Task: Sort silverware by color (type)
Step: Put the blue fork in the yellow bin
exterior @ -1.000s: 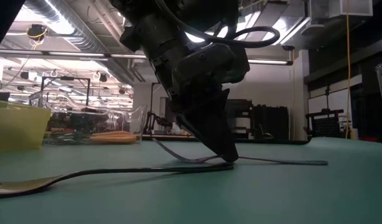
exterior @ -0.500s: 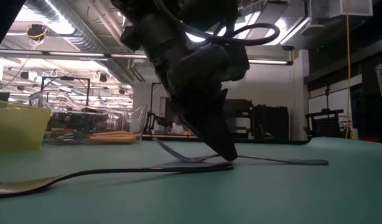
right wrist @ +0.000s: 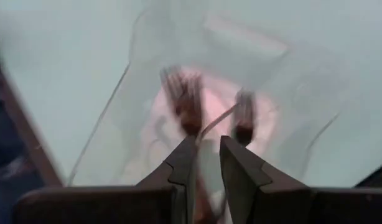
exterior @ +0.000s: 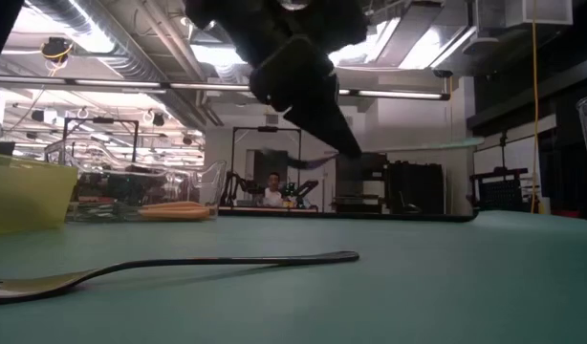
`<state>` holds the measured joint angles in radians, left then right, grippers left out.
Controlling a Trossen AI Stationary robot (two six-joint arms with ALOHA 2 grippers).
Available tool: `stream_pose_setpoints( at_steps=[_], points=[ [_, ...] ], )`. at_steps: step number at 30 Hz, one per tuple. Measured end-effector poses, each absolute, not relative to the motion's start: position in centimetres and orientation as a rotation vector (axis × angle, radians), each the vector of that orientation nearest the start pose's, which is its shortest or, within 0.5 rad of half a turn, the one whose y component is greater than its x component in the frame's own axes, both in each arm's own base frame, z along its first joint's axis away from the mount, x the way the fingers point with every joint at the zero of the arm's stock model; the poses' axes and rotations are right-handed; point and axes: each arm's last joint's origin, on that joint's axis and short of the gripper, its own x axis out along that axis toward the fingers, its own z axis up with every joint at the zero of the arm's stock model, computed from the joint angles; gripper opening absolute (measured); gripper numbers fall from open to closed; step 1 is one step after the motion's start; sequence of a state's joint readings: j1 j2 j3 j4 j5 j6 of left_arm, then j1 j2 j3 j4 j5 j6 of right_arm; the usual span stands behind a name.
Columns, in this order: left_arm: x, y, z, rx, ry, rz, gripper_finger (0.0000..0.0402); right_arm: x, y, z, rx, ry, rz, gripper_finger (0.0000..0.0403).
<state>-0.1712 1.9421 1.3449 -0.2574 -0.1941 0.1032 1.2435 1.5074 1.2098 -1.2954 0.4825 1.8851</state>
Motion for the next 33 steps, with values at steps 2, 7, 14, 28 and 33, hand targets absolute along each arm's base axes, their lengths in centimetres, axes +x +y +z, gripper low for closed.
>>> stream_pose_setpoints(
  at_steps=[2, 7, 14, 28, 33],
  points=[
    [40.9, -6.4, 19.4, 0.338, 0.83, -0.042, 0.0006, 10.3, 22.8, 26.4, 0.394, 1.015, -0.516, 0.0063],
    [40.6, -6.1, 20.8, 0.507, 0.806, -0.014, 0.0006, 13.1, 21.0, 27.4, 0.302, 1.024, -0.575, 0.0063],
    [40.5, -5.9, 20.8, 0.677, 0.821, 0.002, 0.0006, 17.6, 18.0, 28.2, 0.195, 1.092, -0.574, 0.0063],
    [40.3, -6.8, 20.9, 0.843, 0.831, 0.005, 0.0009, 25.4, 10.9, 29.6, -0.039, 1.249, -0.154, 0.0062],
    [40.3, -7.3, 20.9, 0.85, 0.823, 0.001, 0.001, 27.9, 7.9, 29.9, 0.006, 1.186, 0.019, 0.006]
  ],
)
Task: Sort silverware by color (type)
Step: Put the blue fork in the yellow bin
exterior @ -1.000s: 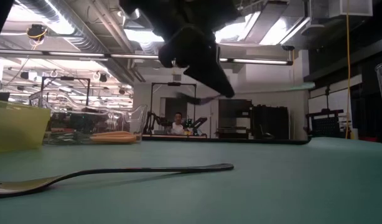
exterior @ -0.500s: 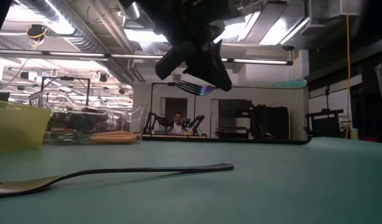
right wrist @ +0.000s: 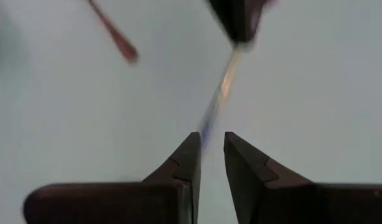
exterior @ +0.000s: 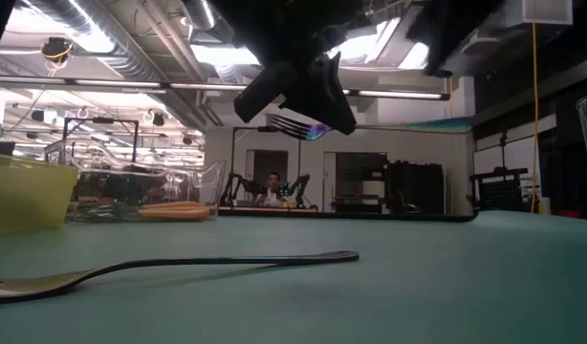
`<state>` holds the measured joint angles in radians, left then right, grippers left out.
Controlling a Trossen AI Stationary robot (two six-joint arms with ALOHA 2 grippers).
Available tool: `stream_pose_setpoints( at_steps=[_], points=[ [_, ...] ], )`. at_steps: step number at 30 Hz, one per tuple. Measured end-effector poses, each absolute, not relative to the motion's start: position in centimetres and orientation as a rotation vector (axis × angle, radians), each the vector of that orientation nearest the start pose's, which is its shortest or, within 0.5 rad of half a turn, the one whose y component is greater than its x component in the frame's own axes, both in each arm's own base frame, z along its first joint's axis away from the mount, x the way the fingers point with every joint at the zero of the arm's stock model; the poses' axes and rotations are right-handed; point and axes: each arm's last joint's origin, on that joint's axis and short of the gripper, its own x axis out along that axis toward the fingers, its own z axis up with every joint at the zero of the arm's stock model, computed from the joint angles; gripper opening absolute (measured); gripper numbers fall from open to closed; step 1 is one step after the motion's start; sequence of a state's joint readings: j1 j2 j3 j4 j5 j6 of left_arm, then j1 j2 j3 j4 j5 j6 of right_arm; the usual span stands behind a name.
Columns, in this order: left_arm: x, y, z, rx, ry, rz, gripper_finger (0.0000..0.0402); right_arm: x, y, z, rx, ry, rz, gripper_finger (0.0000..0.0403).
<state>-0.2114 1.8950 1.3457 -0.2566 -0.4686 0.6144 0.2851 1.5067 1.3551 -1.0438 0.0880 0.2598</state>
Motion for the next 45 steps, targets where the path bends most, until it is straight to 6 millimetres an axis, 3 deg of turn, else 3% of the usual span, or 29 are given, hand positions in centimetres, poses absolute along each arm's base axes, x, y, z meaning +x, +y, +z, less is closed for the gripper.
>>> stream_pose_setpoints(
  at_steps=[5, 13, 20, 26, 40, 45],
  points=[
    [40.3, -7.6, 21.2, 0.887, 0.812, 0.104, 0.001, 29.5, 5.4, 29.9, 0.129, 1.097, 0.071, 0.006],
    [40.1, -8.2, 21.4, 0.928, 0.812, 0.194, 0.001, 29.8, 3.2, 29.8, 0.176, 1.101, 0.017, 0.006],
    [40.3, -8.5, 22.1, 0.951, 0.765, 0.343, 0.001, 29.8, 3.3, 29.8, 0.175, 1.1, 0.018, 0.006],
    [40.8, -8.6, 22.7, 0.998, 0.714, 0.352, 0.001, 29.8, 3.3, 29.8, 0.176, 1.1, 0.017, 0.006],
    [41.1, -8.6, 22.7, 0.99, 0.671, 0.197, 0.0011, 30.3, 3.3, 30.5, 0.124, 1.029, 0.057, 0.006],
    [41.0, -8.9, 22.7, 0.992, 0.669, 0.196, 0.0011, 30.2, 3.1, 30.4, 0.099, 1.038, -0.013, 0.006]
  ],
)
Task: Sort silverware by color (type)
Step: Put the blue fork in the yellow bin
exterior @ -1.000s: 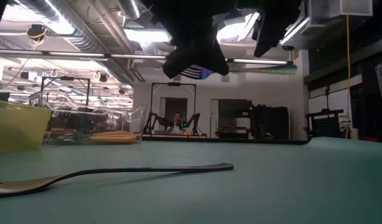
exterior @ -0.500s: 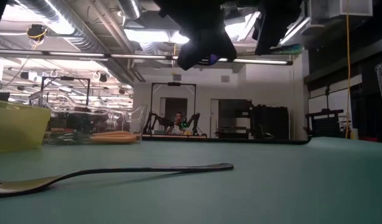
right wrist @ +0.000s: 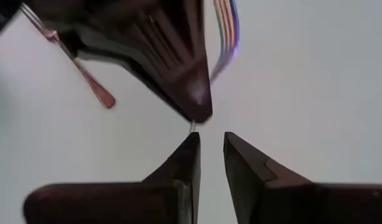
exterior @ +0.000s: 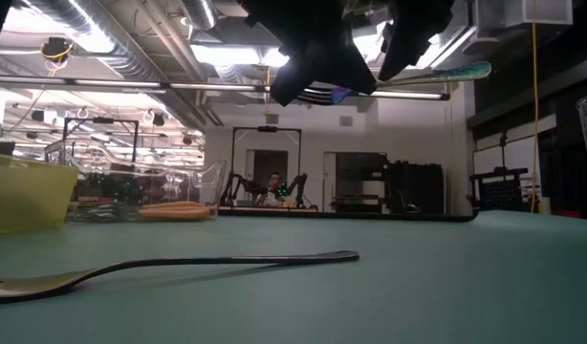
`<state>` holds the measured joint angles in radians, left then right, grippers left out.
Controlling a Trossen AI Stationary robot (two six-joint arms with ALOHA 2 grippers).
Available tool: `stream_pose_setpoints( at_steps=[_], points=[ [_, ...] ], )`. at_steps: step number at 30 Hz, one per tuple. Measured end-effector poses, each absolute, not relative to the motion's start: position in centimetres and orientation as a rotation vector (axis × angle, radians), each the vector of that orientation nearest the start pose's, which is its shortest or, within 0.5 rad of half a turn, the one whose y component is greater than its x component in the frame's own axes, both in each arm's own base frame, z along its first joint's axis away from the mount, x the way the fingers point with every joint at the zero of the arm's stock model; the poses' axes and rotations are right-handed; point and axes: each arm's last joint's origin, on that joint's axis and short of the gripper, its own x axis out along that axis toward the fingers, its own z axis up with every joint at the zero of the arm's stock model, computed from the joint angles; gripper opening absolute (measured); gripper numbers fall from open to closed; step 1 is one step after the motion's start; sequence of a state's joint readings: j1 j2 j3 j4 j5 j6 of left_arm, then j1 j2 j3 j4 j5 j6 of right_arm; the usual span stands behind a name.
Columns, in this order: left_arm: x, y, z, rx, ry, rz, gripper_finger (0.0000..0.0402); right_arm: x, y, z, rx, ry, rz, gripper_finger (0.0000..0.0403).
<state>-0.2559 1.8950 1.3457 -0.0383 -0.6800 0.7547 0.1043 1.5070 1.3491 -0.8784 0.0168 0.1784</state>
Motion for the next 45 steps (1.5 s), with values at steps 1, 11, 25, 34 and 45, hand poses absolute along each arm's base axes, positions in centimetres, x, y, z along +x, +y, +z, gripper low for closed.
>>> stream_pose_setpoints(
  at_steps=[1, 11, 25, 34, 45],
  points=[
    [41.02, -8.89, 22.71, 0.995, 0.671, 0.204, 0.0011, 30.15, 3.11, 30.41, 0.108, 1.046, -0.019, 0.006],
    [40.97, -8.79, 22.83, 1.01, 0.685, 0.28, 0.0011, 29.67, 3.08, 30.12, 0.13, 1.104, -0.032, 0.006],
    [41.06, -8.93, 22.78, 1.006, 0.666, 0.212, 0.0011, 29.72, 3.09, 30.09, 0.167, 1.1, -0.054, 0.006],
    [41.07, -8.88, 22.78, 1.008, 0.668, 0.213, 0.0011, 30.0, 3.24, 30.25, 0.191, 1.072, -0.011, 0.006],
    [41.03, -8.81, 22.81, 1.015, 0.677, 0.243, 0.0011, 29.8, 3.31, 30.15, 0.204, 1.098, 0.008, 0.006]
  ],
)
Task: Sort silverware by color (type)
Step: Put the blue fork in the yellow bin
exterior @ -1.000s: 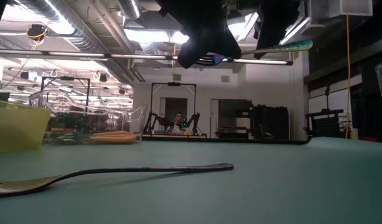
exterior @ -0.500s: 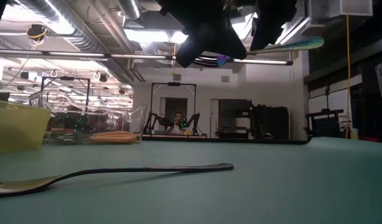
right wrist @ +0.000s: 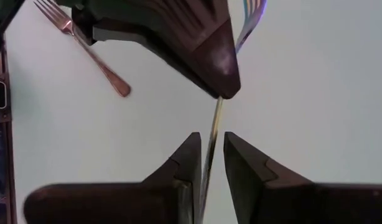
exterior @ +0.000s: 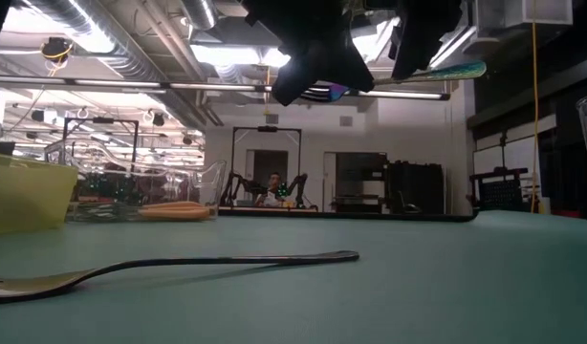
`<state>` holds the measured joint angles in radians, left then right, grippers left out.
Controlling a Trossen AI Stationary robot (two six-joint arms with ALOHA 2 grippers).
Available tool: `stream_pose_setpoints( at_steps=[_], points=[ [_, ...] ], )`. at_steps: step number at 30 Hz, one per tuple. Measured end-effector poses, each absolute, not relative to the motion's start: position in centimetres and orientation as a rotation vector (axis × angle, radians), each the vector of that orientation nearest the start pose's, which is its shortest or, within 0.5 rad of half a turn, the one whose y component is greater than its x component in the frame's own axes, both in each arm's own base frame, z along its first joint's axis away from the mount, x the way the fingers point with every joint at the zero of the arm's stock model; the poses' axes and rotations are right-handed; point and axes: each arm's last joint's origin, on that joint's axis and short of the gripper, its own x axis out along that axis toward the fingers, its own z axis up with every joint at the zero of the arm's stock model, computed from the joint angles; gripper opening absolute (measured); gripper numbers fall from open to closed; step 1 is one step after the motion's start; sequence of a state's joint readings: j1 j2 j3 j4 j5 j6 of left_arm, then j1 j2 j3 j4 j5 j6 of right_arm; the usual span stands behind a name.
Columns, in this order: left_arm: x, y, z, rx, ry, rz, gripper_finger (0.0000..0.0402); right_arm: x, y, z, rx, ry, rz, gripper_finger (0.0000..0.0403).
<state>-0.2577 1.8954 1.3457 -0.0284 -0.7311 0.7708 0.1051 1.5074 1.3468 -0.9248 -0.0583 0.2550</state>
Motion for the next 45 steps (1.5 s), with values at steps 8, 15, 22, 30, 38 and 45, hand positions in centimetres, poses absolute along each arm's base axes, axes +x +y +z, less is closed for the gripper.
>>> stream_pose_setpoints(
  at_steps=[8, 15, 22, 30, 38, 45],
  points=[
    [41.1, -8.8, 23.0, 1.016, 0.669, 0.294, 0.0011, 29.4, 3.4, 30.0, 0.251, 1.153, 0.014, 0.006],
    [41.1, -8.8, 23.1, 1.014, 0.664, 0.294, 0.0011, 29.4, 3.4, 30.0, 0.25, 1.151, 0.014, 0.0057],
    [41.1, -8.7, 23.1, 1.014, 0.665, 0.297, 0.0019, 29.4, 3.3, 30.0, 0.238, 1.147, 0.0, 0.0006],
    [41.1, -8.8, 23.1, 1.012, 0.661, 0.294, 0.0043, 29.5, 3.2, 30.0, 0.206, 1.13, -0.046, 0.0002],
    [40.8, -9.6, 23.1, 1.028, 0.664, 0.323, 0.0047, 29.5, 3.0, 30.0, 0.185, 1.127, -0.079, 0.0001],
    [40.1, -10.8, 24.0, 1.049, 0.66, 0.403, 0.0047, 29.5, 2.2, 30.0, 0.193, 1.125, -0.116, 0.0]
  ],
)
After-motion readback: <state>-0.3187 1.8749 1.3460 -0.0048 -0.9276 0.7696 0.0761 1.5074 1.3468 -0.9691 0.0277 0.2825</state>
